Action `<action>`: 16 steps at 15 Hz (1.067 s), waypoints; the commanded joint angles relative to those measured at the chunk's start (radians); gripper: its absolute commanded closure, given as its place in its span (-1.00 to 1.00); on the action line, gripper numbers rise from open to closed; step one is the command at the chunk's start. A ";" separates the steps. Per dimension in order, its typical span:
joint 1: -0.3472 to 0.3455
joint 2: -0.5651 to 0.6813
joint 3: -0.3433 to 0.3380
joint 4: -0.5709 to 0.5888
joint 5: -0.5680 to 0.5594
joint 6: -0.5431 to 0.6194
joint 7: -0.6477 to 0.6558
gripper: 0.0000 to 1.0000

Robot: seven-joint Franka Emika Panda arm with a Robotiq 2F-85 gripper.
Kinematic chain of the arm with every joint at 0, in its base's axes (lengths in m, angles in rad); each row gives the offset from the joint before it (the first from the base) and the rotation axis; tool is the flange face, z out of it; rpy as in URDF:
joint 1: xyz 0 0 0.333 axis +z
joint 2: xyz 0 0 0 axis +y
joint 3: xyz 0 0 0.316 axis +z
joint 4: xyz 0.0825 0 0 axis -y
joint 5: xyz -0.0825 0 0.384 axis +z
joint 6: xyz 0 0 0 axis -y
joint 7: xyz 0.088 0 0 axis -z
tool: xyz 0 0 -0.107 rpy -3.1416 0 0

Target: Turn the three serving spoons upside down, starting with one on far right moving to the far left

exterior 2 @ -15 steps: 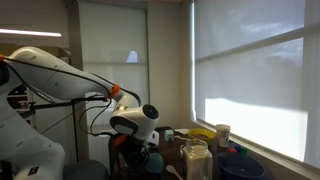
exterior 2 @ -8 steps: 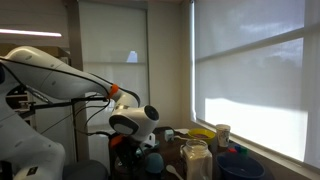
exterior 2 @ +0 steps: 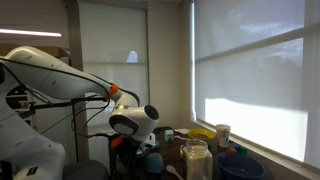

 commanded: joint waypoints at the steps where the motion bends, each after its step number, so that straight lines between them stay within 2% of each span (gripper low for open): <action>1: 0.011 -0.012 0.003 0.001 0.036 0.056 -0.055 -1.00; 9: 0.024 0.000 0.009 0.003 0.150 0.101 -0.121 -1.00; 16: 0.015 0.007 0.024 0.004 0.164 0.161 -0.129 -1.00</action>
